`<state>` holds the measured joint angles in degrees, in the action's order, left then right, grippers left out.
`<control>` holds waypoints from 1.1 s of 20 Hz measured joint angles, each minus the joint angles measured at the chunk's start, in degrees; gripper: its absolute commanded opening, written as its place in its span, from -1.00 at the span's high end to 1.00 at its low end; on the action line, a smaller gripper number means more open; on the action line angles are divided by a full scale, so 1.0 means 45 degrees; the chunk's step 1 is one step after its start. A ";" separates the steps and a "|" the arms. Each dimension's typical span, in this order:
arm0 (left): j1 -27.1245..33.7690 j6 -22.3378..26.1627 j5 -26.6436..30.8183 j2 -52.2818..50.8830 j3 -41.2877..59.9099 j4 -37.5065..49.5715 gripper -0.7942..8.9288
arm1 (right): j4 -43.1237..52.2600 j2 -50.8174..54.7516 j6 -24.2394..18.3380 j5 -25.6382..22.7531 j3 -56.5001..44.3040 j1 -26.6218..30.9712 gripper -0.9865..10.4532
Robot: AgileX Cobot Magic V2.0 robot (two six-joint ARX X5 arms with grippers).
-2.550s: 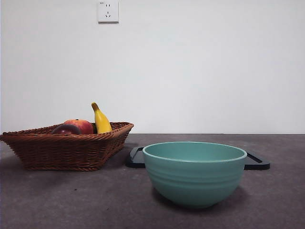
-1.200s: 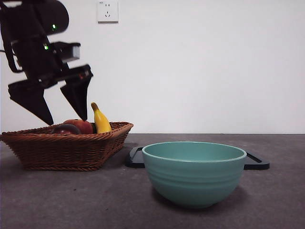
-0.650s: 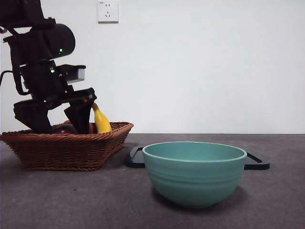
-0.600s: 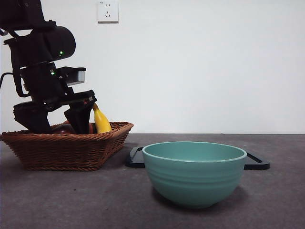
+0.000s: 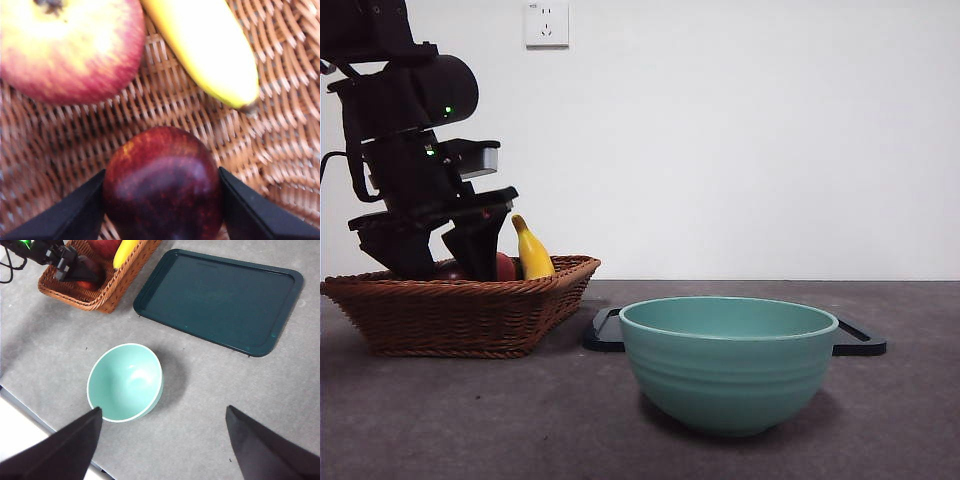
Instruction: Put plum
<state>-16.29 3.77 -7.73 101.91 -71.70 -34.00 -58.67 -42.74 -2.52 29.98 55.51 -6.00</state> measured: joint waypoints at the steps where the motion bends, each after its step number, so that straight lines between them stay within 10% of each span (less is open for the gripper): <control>1: -0.0005 0.0000 -0.0228 -0.0209 0.0000 -0.0097 0.34 | 0.0000 0.0000 -0.0005 0.0000 0.0000 0.0000 0.14; 12: -0.2866 0.0000 -0.2696 -0.5013 -0.0112 -0.1496 0.34 | 0.0000 0.0000 -0.0005 -0.0010 0.0000 0.0000 0.14; 22: -0.6518 0.0787 -0.2681 -0.2919 -0.0126 -0.0782 0.34 | 0.0005 0.0000 -0.0005 -0.0010 0.0000 0.0000 0.14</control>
<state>-45.63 7.31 -19.79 88.77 -72.27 -37.52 -58.65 -42.74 -2.55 29.93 55.51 -6.00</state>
